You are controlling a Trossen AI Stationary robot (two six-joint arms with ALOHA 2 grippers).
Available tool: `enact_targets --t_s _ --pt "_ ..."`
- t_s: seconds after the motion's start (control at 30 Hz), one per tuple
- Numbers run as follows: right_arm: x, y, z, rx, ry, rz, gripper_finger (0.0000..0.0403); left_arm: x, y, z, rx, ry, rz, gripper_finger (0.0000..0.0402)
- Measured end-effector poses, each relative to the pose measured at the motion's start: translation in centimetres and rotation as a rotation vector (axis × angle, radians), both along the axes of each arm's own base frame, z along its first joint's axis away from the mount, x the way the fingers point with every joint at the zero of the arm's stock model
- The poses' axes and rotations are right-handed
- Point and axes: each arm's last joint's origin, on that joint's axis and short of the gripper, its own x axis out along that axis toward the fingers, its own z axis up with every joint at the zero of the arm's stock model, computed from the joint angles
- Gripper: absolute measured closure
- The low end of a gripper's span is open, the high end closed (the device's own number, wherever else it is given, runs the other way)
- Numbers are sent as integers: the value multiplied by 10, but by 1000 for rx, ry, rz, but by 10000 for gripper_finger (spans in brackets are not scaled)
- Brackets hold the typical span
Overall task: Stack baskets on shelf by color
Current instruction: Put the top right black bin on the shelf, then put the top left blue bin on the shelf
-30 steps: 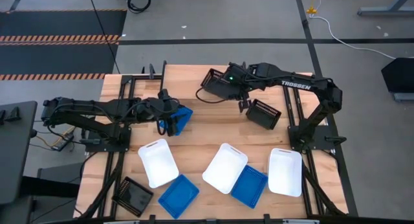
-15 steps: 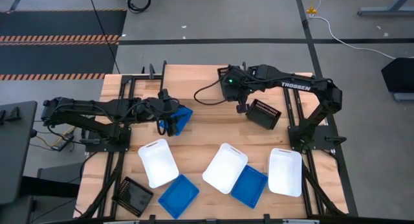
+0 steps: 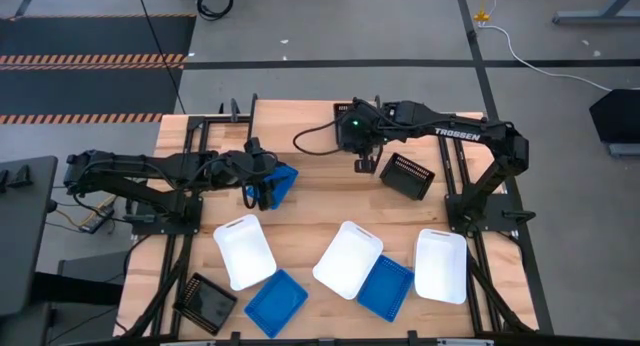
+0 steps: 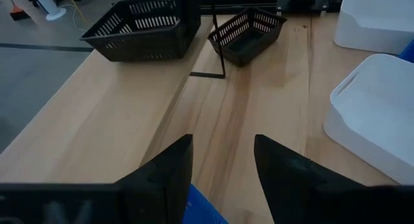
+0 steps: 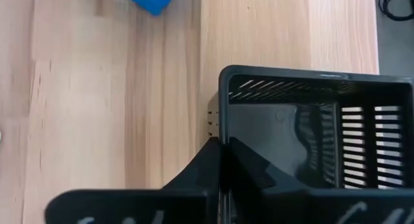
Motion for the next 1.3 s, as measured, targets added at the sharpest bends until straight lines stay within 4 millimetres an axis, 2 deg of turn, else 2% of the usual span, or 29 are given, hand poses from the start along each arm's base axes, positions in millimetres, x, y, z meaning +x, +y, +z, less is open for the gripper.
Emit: enact_targets --t_s 0.13,0.3,0.47,0.77,0.9,1.0,1.07,1.17,1.3 --pt "-1 -3 0 22 -13 -51 382 0 0 0 0 0 0 230" --pt "-2 -8 0 69 -50 -136 355 0 0 0 0 0 0 230" --pt "-3 -11 0 74 -51 -134 332 0 0 0 -3 -1 2 230" --pt "-1 -11 3 67 -68 -128 328 0 0 0 -6 -2 4 230" --pt "3 -7 22 80 -151 -141 328 0 0 0 0 1 1 230" --pt "5 -3 42 143 -240 -150 328 0 0 0 27 14 -16 230" --pt "6 1 48 195 -277 -172 328 0 0 0 34 19 -21 230" --pt "6 11 41 250 -242 -177 328 -1 0 -2 36 36 -22 230" --pt "10 25 17 325 -176 -208 328 -5 0 -7 40 114 -27 230"
